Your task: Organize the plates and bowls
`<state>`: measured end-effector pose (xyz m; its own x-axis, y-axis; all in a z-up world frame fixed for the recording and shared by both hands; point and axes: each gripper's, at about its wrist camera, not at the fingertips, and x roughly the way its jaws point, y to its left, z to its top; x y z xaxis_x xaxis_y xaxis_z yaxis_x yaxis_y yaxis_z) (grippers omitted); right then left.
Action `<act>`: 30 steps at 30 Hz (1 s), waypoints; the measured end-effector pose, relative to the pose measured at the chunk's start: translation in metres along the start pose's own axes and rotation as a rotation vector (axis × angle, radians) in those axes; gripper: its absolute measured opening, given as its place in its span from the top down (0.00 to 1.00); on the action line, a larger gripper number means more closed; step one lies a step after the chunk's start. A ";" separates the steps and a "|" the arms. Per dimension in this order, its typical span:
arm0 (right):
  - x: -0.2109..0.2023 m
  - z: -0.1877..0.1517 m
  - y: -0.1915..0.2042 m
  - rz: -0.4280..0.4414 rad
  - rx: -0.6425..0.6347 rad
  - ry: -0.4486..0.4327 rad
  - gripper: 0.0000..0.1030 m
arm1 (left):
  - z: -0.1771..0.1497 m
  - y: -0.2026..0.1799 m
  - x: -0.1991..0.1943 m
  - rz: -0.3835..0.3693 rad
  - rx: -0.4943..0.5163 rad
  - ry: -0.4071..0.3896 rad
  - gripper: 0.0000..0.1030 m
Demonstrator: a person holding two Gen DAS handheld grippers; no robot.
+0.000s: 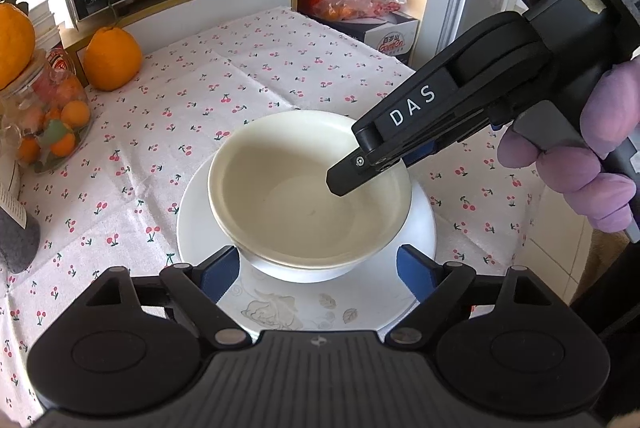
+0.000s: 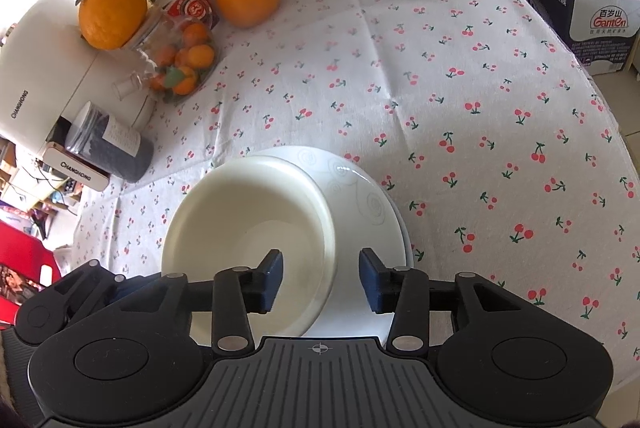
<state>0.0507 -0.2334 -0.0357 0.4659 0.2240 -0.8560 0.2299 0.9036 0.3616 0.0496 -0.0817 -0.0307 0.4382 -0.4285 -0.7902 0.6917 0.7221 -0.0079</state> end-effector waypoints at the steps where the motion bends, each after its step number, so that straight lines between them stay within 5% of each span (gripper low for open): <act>1: 0.000 0.000 0.000 -0.001 0.000 -0.001 0.60 | 0.000 0.000 0.000 0.000 -0.001 -0.001 0.18; 8: -0.009 0.004 -0.001 -0.005 0.002 -0.032 0.58 | 0.002 0.001 -0.008 -0.016 -0.017 -0.010 0.17; 12: -0.021 0.007 -0.004 -0.032 -0.002 -0.091 0.39 | 0.004 -0.001 -0.015 -0.015 -0.033 -0.025 0.15; 19: -0.039 0.003 -0.013 -0.060 -0.038 -0.149 0.28 | 0.001 -0.001 -0.031 0.003 -0.105 -0.061 0.10; 30: -0.060 -0.031 -0.015 -0.091 -0.038 -0.142 0.16 | -0.019 -0.006 -0.049 0.193 -0.361 -0.068 0.04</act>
<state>-0.0070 -0.2490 -0.0006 0.5615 0.0895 -0.8226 0.2453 0.9315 0.2687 0.0130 -0.0543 -0.0034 0.5857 -0.2925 -0.7559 0.3527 0.9317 -0.0873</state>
